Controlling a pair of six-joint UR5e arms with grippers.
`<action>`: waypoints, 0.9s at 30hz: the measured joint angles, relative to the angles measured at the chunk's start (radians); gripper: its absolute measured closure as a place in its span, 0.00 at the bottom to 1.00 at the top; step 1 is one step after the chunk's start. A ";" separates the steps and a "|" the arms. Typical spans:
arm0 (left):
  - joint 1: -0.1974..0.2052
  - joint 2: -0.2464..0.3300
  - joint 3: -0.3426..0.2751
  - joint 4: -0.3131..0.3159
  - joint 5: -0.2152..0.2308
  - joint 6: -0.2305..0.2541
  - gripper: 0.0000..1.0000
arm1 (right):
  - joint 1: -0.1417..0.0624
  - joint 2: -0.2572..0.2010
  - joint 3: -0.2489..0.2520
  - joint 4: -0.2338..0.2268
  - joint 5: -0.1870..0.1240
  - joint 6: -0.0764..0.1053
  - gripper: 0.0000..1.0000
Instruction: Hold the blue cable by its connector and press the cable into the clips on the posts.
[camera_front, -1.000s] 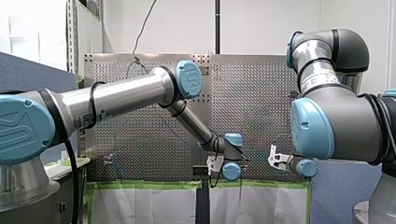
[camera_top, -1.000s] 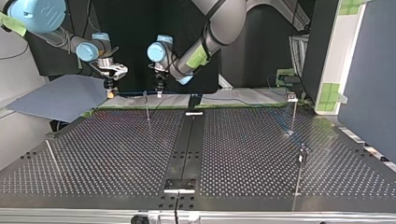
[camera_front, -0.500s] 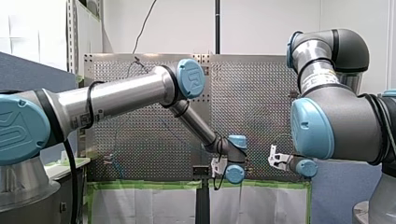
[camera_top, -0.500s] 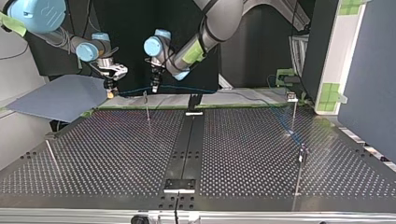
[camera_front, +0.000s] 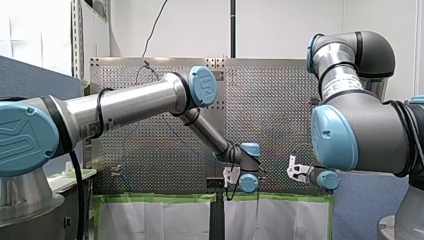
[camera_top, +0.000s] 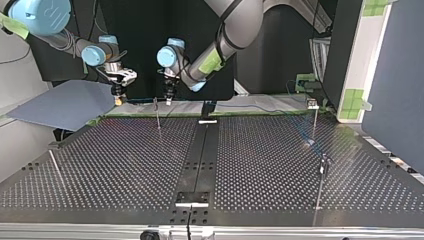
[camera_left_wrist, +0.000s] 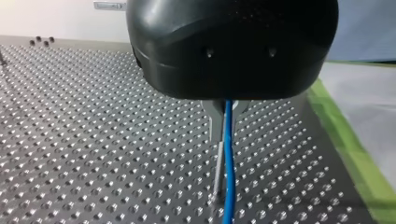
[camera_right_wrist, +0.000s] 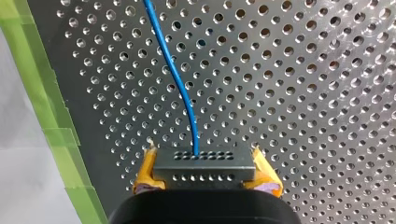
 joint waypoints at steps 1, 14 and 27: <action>0.005 0.000 0.003 -0.001 0.003 -0.002 1.00 | 0.000 0.000 0.000 0.000 0.000 0.000 0.98; 0.039 -0.068 0.079 -0.054 0.052 -0.037 1.00 | 0.003 0.009 -0.036 0.014 0.002 0.000 0.98; 0.064 -0.094 0.141 -0.089 0.078 -0.041 1.00 | 0.005 0.012 -0.110 0.058 0.003 0.006 0.98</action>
